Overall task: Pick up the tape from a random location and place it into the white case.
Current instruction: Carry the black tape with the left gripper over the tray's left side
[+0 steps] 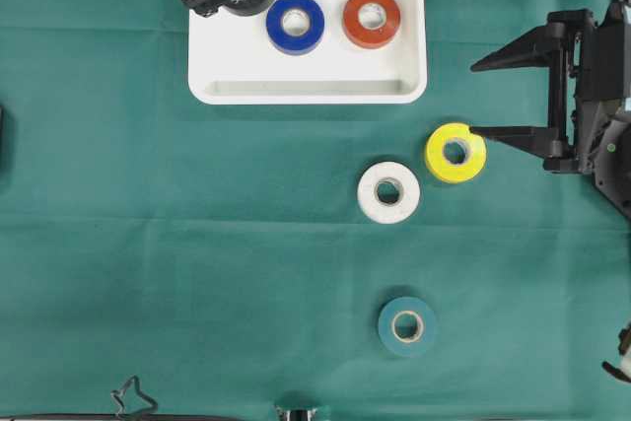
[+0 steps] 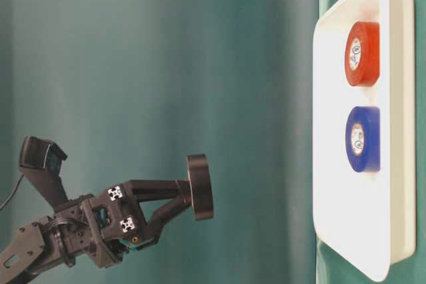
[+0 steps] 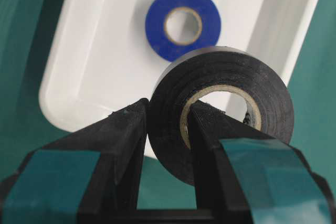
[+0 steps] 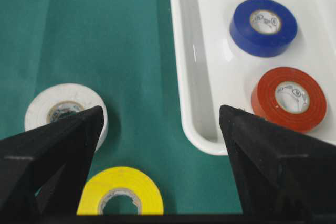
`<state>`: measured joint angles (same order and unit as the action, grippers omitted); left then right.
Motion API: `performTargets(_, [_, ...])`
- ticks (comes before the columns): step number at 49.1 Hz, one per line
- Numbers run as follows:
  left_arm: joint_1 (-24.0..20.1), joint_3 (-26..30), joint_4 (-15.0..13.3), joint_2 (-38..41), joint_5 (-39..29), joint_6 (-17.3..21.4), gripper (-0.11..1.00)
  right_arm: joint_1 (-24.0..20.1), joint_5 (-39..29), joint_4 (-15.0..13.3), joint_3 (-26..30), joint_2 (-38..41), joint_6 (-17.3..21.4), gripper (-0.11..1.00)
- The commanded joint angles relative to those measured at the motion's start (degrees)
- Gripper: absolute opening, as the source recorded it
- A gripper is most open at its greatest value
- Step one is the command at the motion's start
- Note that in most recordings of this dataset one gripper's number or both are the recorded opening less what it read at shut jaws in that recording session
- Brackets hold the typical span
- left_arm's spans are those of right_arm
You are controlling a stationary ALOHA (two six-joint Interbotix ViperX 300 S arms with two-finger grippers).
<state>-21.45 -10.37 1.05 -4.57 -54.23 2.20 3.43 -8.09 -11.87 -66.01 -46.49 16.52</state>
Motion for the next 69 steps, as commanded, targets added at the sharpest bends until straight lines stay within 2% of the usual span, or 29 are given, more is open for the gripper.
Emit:
performTargets(1, [0.26, 0.70, -0.09, -0.70, 0.26, -0.09, 0.19, 0.00, 0.18, -0.09, 1.58, 0.09, -0.09, 0.85])
performTargets(53, [0.18, 0.35, -0.09, -0.70, -0.35, -0.18, 0.19, 0.00, -0.09, -0.35, 1.58, 0.00, -0.09, 0.85])
performTargets(62, [0.18, -1.14, -0.18, 0.35, 1.05, -0.18, 0.19, 0.00, -0.09, -0.35, 1.58, 0.00, -0.09, 0.85])
performTargets(69, [0.18, -4.04, -0.09, 2.20, 5.10, -0.18, 0.19, 0.00, -0.09, -0.35, 1.58, 0.09, -0.09, 0.85])
